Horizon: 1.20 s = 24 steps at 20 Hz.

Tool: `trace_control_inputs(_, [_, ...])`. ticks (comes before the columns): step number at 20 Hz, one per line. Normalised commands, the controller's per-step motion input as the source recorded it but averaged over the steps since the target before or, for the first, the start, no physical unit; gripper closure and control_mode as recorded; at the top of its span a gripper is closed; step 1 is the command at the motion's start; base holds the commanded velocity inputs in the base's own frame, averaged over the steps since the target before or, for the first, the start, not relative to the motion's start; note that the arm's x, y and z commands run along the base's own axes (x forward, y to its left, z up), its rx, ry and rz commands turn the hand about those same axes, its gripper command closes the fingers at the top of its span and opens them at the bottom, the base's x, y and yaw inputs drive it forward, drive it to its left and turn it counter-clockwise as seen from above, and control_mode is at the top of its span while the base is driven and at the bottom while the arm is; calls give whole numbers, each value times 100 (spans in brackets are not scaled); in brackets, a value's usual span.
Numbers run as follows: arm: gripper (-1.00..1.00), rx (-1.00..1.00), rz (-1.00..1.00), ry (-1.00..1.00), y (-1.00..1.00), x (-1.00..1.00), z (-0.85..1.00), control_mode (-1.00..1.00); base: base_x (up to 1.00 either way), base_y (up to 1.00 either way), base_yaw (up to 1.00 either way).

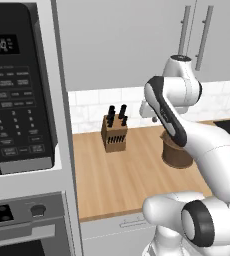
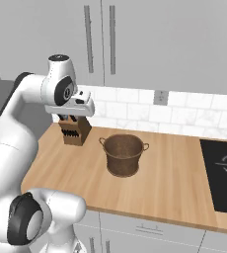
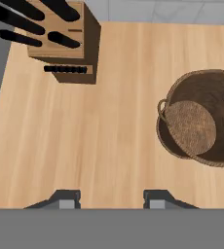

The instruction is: Open the cabinet, pick up the bread from the cabinet and place it in the basket. Then move the basket to the dining counter.

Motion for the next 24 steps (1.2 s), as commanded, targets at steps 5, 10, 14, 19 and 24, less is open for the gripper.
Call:
trace_control_inputs(5, [-100, 0, -1, -6, 0, -56, 4, -100, 0, 0, 0])
trace_control_inputs(10, [-100, 0, 0, -18, -15, -26, 72, -100, 0, 0, 0])
trace_control_inputs(14, [-100, 0, 0, -24, -22, 2, 83, -100, 0, 0, 0])
trace_control_inputs(19, [-100, 0, 0, -26, -18, 26, 74, -100, 0, 0, 0])
trace_control_inputs(24, [-100, 0, 0, -28, -23, 31, 40, -100, 0, 0, 0])
